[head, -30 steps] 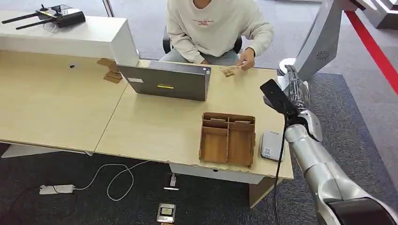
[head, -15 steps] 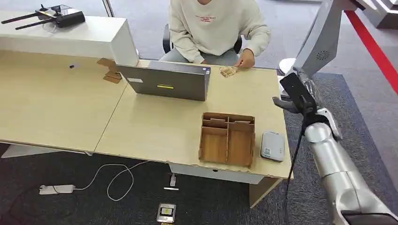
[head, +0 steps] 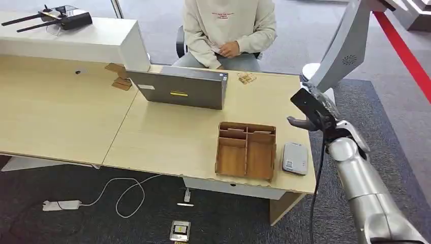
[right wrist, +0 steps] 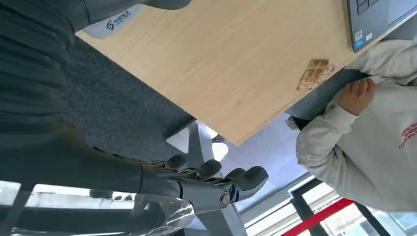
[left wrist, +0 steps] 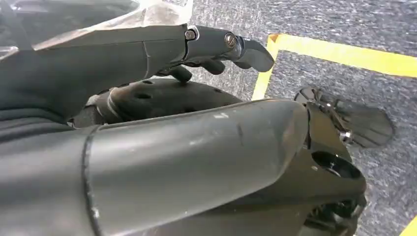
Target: Pass the card to the sensor for recognition and then transmit it.
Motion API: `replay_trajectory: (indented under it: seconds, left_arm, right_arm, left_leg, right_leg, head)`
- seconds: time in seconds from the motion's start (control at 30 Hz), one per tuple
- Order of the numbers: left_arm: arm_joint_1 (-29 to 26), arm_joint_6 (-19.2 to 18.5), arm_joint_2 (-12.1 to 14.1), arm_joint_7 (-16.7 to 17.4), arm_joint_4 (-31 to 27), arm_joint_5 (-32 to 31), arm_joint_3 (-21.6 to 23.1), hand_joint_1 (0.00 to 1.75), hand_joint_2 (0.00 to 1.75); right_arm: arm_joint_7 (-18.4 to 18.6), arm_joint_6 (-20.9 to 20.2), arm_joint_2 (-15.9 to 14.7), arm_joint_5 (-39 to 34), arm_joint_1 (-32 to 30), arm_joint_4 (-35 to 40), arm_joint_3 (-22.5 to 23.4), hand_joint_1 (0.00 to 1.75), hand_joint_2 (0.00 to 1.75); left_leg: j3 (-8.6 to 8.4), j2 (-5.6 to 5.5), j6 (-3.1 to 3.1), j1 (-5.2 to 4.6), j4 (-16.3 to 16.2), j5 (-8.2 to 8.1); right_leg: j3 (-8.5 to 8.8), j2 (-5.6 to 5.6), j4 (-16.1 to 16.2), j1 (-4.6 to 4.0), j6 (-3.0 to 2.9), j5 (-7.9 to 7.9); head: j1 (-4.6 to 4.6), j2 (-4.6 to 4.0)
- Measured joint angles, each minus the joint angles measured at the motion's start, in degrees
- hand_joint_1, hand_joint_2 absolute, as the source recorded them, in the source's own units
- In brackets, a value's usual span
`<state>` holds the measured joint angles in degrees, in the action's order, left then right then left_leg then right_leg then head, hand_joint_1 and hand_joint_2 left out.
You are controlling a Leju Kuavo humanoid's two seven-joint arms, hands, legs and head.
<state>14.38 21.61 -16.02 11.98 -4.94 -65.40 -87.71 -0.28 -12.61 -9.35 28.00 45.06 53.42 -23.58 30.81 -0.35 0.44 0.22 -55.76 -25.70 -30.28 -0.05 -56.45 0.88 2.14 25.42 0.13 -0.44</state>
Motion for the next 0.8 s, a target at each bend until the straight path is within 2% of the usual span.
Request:
replay_trajectory:
  seconds: [0.3,0.53,0.67,0.8]
  left_arm:
    - [0.96,-1.53,-0.15,0.09,0.02,-4.65,0.00,0.00,0.00]
    - [0.99,-2.31,-0.09,0.17,0.02,-4.74,0.00,0.00,0.00]
    - [0.94,-2.99,0.09,0.44,0.02,-3.19,0.00,0.00,0.00]
    - [0.90,-1.55,0.13,0.74,0.04,-3.95,0.00,0.00,0.00]
  right_arm:
    - [0.17,-1.20,0.79,2.43,-1.39,2.08,-1.18,0.00,1.75]
    - [0.55,-3.69,2.01,5.03,-3.33,3.43,-2.82,0.00,1.75]
    - [0.96,-2.80,2.34,7.46,-4.79,3.78,-3.83,0.00,1.75]
    - [0.24,-0.90,2.58,8.79,-6.33,3.45,-4.70,0.00,1.75]
  left_leg:
    - [0.01,0.00,0.00,0.00,0.00,0.00]
    - [0.01,-0.01,0.00,0.01,0.01,0.00]
    - [0.02,-0.01,0.00,0.01,0.01,0.00]
    - [0.02,-0.01,0.00,0.01,0.01,-0.01]
  right_leg:
    - [0.01,0.00,0.00,0.00,0.00,0.00]
    - [0.00,0.00,0.00,-0.01,0.00,0.01]
    - [0.00,0.00,0.00,0.00,0.00,0.01]
    - [0.00,0.00,0.01,0.00,0.00,0.01]
  head:
    - [0.00,0.00]
    - [0.00,0.00]
    - [0.00,0.00]
    - [0.00,0.00]
